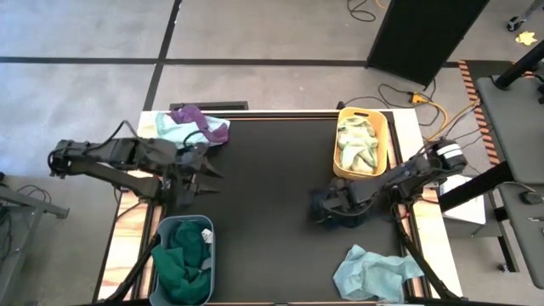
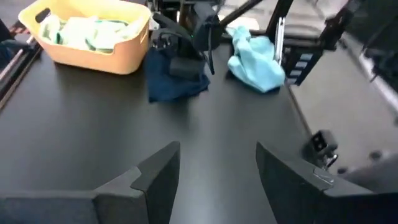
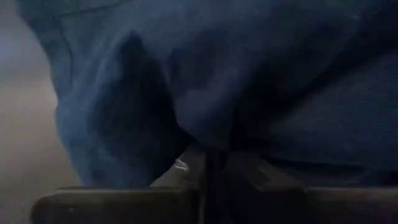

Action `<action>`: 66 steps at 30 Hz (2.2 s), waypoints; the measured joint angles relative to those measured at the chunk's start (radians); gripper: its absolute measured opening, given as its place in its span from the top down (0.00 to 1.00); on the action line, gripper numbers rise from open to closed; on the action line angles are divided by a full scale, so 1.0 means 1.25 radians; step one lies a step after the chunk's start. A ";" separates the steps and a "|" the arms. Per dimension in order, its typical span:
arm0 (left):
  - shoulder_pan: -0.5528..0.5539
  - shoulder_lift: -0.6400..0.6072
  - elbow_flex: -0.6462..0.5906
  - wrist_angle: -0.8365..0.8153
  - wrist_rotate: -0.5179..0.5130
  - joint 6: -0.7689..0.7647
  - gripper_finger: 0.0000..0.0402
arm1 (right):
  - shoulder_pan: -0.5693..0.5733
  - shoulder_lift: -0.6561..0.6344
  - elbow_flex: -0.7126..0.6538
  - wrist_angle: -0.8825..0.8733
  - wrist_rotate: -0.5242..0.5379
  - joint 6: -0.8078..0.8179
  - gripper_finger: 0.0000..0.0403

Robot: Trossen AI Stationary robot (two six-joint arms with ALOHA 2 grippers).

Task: Sort microfiber towel by color & place in baskets
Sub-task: Put the dark blue microfiber towel into the green bin

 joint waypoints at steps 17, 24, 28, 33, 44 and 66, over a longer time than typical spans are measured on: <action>0.022 -0.106 -0.257 0.366 -0.009 -0.024 0.40 | -0.037 0.172 0.587 0.131 0.165 -1.199 0.95; 0.026 -0.043 -0.152 0.245 -0.002 0.104 0.36 | -0.074 0.247 0.764 0.129 0.128 -1.312 0.95; 0.029 -0.001 -0.101 0.142 -0.002 0.141 0.37 | -0.080 0.282 0.837 0.125 0.093 -1.353 0.96; 0.030 0.038 -0.092 0.113 0.010 0.143 0.39 | -0.085 0.293 0.898 0.125 0.081 -1.390 0.96; 0.031 0.108 -0.088 0.164 0.018 0.139 0.67 | -0.097 0.293 0.937 0.122 0.072 -1.397 0.92; -0.149 0.046 0.176 -0.290 0.148 -0.084 0.95 | -0.125 0.288 1.259 0.268 0.353 -1.648 0.56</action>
